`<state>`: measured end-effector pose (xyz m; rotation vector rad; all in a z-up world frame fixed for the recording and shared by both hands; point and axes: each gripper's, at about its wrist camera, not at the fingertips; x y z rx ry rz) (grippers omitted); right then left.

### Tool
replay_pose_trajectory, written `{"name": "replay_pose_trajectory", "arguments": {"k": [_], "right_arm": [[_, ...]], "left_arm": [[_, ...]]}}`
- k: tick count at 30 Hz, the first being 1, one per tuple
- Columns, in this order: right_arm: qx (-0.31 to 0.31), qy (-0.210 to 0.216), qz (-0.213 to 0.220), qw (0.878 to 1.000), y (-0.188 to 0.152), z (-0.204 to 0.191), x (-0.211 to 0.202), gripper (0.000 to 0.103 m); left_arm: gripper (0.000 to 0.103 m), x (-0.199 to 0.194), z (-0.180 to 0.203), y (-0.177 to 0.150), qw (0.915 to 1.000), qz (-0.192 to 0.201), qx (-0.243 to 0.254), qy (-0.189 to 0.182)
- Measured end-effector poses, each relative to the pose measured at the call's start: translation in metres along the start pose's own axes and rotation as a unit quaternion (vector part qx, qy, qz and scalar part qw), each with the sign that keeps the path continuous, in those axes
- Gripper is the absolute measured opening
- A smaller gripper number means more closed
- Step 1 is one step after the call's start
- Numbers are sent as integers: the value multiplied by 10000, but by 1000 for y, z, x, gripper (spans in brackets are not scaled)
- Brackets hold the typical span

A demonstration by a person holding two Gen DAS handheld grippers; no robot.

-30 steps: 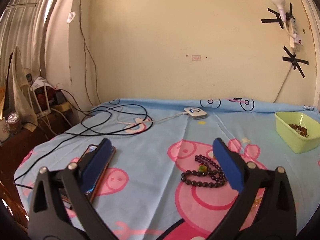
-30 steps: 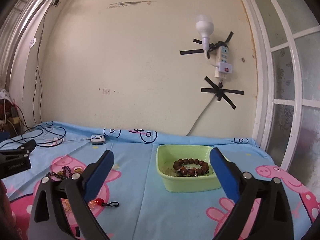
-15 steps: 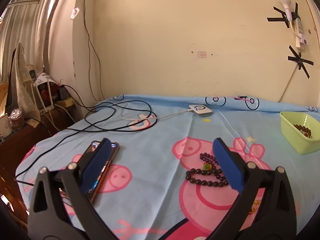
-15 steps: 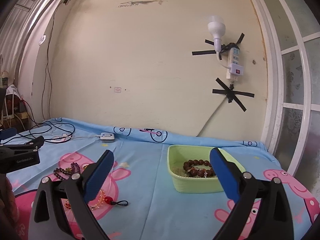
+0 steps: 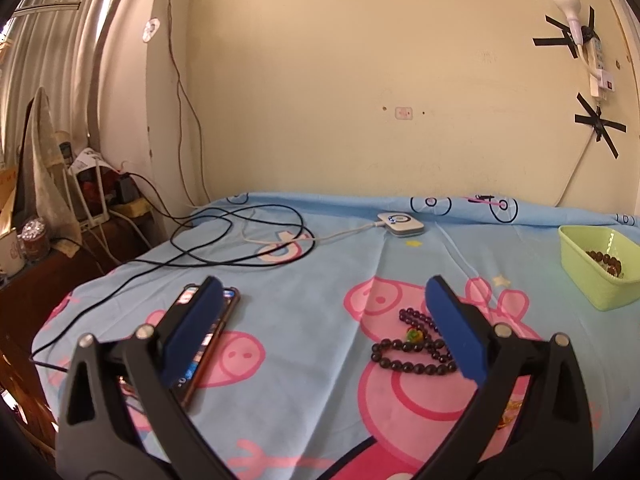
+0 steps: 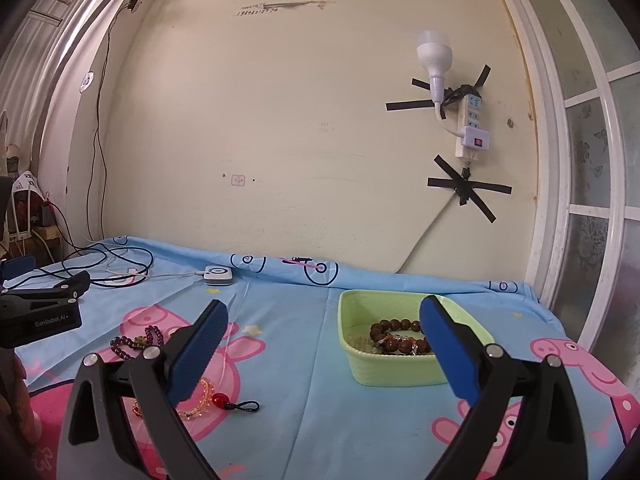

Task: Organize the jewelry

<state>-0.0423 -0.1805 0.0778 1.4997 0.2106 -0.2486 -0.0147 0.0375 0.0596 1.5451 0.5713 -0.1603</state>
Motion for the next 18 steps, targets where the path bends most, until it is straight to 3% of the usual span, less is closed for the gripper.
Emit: {"name": "replay_pose_trajectory", "arguments": {"k": [18], "right_arm": [[27, 58, -62, 10000, 0, 0, 2, 74]], "left_arm": [[97, -1, 0, 0, 10000, -3, -11, 19]]}}
Point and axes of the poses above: each gripper's, at about its wrist camera, not at the fingertips, and x roughly the way its jaws point, z to its right, y to its top, and after that the axes turned 7 degrees about -z, right-handed
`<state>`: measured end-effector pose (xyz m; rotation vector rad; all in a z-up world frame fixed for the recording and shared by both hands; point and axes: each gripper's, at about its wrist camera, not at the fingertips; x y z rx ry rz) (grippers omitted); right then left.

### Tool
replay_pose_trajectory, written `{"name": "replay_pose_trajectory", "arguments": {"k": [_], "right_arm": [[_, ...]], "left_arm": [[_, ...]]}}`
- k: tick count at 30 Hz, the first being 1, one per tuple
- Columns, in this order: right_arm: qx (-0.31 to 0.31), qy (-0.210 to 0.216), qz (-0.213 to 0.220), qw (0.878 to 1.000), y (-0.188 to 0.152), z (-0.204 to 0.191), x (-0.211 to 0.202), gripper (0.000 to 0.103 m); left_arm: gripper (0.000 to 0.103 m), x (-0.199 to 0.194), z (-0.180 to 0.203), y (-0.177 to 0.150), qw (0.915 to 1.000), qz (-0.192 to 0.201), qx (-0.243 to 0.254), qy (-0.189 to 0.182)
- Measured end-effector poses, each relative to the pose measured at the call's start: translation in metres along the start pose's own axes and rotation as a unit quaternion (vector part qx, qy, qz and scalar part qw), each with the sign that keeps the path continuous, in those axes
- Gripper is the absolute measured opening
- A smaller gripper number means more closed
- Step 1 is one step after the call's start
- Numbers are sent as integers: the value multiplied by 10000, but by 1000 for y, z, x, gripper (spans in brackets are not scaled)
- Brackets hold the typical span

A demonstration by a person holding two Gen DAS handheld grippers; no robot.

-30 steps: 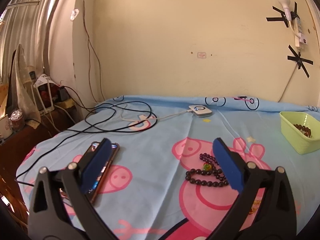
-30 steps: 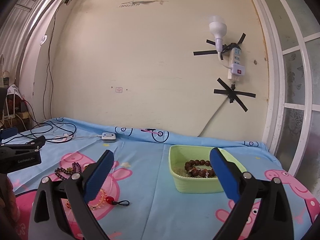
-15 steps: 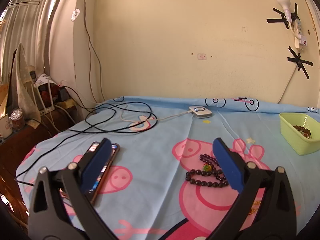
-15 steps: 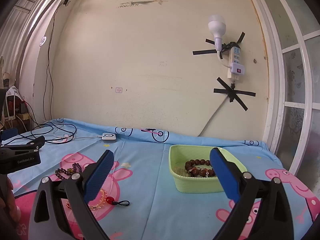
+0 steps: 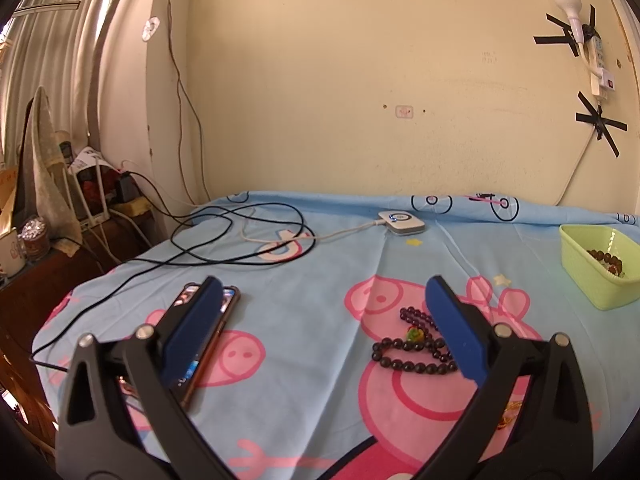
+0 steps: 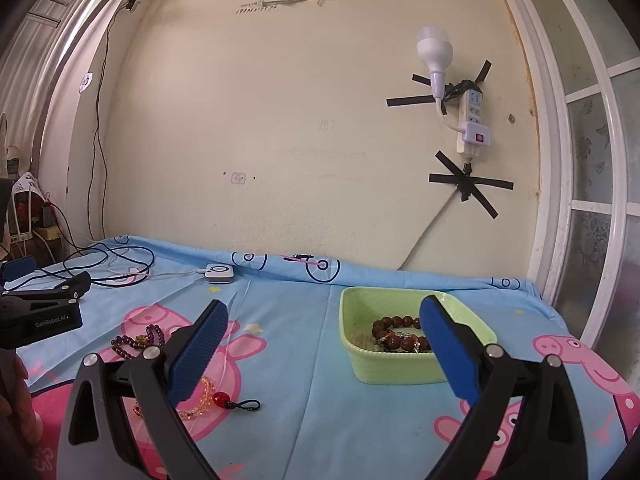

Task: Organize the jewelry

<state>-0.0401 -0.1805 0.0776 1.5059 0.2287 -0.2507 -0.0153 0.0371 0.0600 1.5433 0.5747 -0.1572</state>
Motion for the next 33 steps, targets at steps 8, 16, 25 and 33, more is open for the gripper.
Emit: {"name": "replay_pose_trajectory", "arguments": {"k": [8, 16, 25, 33], "right_arm": [[-36, 33, -26, 10000, -1, -2, 1, 74], [-17, 58, -44, 10000, -1, -2, 2, 74], [-4, 77, -50, 10000, -2, -1, 2, 74], [-47, 120, -80, 9999, -2, -1, 5, 74]], "left_arm": [[97, 1, -1, 0, 10000, -50, -17, -2], [97, 3, -4, 1, 10000, -72, -28, -24], [97, 3, -5, 1, 10000, -83, -27, -44], [97, 8, -12, 3, 9976, -339, -198, -572]]}}
Point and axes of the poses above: each gripper's, at about its wrist camera, not at the fingertips, and x roughly the way its jaws point, z to its right, y to its top, and after that the axes turned 7 degrees about -z, right-handed
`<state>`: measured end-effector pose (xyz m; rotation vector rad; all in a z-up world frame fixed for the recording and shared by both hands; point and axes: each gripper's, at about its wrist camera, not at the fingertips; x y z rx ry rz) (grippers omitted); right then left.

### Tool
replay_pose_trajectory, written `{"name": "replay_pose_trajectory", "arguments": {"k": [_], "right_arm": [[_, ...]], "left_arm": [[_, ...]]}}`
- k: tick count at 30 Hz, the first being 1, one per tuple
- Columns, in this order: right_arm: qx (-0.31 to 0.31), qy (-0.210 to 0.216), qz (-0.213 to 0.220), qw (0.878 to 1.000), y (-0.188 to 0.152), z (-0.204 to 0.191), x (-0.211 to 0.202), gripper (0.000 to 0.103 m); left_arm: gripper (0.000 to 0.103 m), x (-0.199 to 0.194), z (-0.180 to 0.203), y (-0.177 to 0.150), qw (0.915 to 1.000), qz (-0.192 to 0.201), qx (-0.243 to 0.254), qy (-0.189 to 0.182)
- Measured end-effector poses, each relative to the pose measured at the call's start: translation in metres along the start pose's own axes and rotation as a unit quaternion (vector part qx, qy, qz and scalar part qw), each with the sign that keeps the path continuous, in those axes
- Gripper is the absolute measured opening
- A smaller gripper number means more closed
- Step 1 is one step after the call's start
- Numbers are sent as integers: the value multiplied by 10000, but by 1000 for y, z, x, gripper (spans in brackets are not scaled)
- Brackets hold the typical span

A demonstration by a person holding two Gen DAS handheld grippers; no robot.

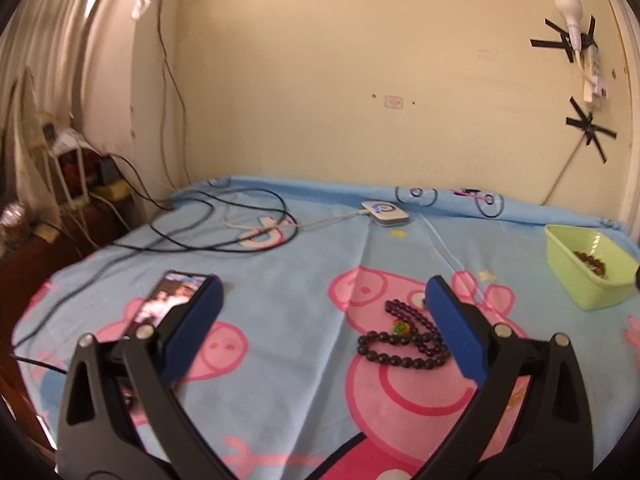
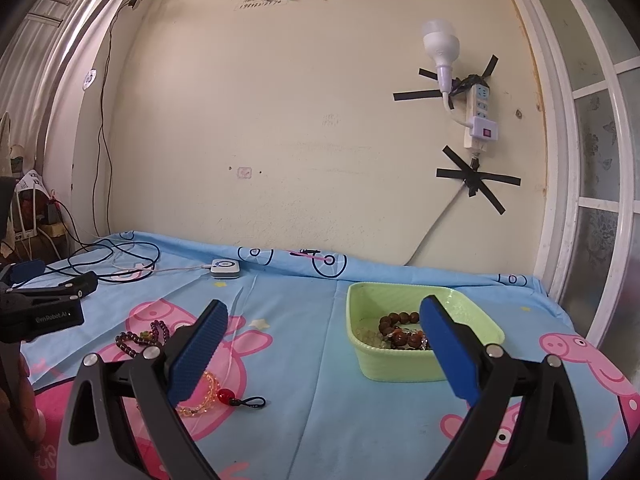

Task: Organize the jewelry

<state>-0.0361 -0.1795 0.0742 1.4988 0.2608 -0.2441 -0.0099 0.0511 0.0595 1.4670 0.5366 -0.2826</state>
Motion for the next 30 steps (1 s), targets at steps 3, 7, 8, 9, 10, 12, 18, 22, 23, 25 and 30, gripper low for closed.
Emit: {"name": "replay_pose_trajectory", "arguments": {"k": [3, 7, 8, 9, 10, 12, 18, 22, 23, 25, 30], "right_arm": [[-45, 51, -7, 10000, -1, -2, -1, 74], [-60, 87, -29, 9999, 0, -2, 1, 74], [-55, 94, -34, 9999, 0, -2, 1, 74], [-47, 99, -37, 9999, 0, -2, 1, 74], [-43, 105, -39, 9999, 0, -1, 1, 74], [-36, 119, -42, 9999, 0, -1, 1, 74], [-41, 121, -49, 9999, 0, -1, 1, 74], [-55, 117, -60, 9999, 1, -1, 1, 74], [-56, 115, -61, 9999, 1, -1, 1, 74], [-57, 118, -76, 9999, 1, -2, 2, 74], [-76, 115, -94, 9999, 2, -2, 3, 74]], "left_arm": [[97, 6, -12, 0, 9994, -212, -176, -230], [97, 14, -17, -1, 9981, -460, -243, -343], [97, 14, -16, -2, 9981, -460, -227, -330], [97, 14, -12, -2, 9983, -452, -161, -317], [97, 13, -8, -3, 9985, -446, -69, -310], [97, 13, -1, -4, 9987, -429, 98, -257], [97, 11, 8, -5, 9986, -407, 291, -174], [97, 13, 5, -4, 9985, -473, 123, -249], [97, 12, 3, -4, 9985, -478, 97, -259], [97, 11, 2, -4, 9985, -468, 78, -284], [97, 6, 6, -6, 9992, -335, 145, -157]]}}
Point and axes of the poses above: each gripper's, at about its wrist camera, not at the fingertips, and x roughly the way its jaws point, z to its right, y to its top, and after that the axes turned 7 degrees about -z, right-handed
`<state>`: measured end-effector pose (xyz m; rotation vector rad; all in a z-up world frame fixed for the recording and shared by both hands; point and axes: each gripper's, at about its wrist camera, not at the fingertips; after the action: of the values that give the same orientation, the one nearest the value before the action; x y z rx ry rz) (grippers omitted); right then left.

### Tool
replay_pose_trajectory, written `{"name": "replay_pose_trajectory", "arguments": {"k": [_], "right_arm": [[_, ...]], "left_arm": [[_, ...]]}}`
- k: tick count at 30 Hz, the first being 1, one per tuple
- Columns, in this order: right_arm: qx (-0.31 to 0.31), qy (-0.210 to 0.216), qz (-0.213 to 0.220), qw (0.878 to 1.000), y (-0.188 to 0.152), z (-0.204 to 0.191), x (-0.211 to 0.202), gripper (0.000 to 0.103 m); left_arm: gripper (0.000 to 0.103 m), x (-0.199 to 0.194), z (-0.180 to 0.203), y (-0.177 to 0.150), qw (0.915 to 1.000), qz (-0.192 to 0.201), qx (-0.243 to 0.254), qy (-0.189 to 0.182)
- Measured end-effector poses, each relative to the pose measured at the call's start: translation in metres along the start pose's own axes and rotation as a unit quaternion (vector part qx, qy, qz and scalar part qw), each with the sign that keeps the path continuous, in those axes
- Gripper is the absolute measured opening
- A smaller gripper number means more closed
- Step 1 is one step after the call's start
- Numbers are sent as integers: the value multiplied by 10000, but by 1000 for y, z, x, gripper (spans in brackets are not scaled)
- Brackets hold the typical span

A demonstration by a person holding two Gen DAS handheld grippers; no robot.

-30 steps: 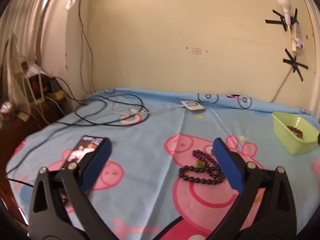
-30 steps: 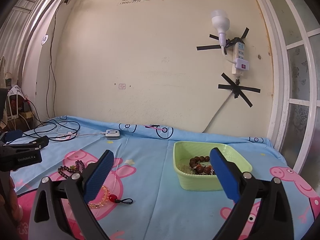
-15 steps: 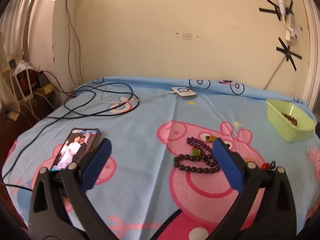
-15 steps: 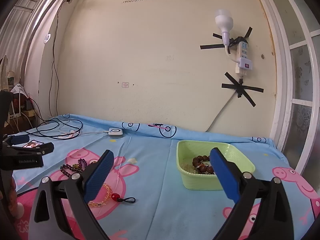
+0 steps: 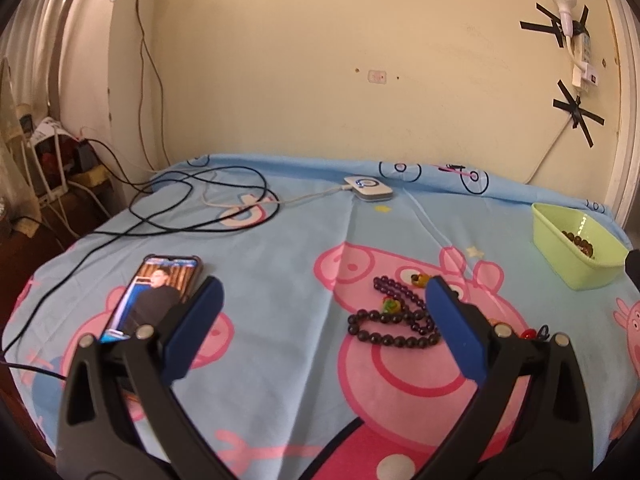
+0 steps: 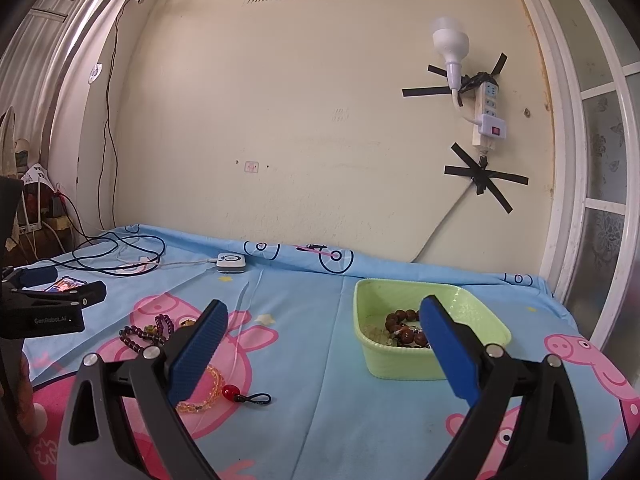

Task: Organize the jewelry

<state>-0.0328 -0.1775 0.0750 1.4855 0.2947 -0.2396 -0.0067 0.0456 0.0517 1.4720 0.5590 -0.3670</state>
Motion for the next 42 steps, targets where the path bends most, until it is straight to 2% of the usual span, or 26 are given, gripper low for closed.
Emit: {"name": "replay_pose_trajectory", "arguments": {"k": [13, 27, 42], "right_arm": [[92, -31, 19, 10000, -2, 2, -1, 74], [115, -25, 14, 9999, -2, 3, 0, 74], [136, 0, 4, 9999, -4, 4, 2, 74]], "left_arm": [[97, -7, 8, -1, 9996, 162, 188, 136], [97, 2, 2, 1, 9998, -80, 35, 164], [97, 5, 0, 1, 9998, -119, 29, 166]]}}
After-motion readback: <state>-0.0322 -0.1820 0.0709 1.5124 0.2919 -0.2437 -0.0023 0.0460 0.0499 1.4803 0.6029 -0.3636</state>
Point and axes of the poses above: each gripper's, at about its wrist camera, not at the fingertips, and x roughly the way its jaws point, z to its right, y to its top, and after that the axes turned 7 degrees about -z, right-handed
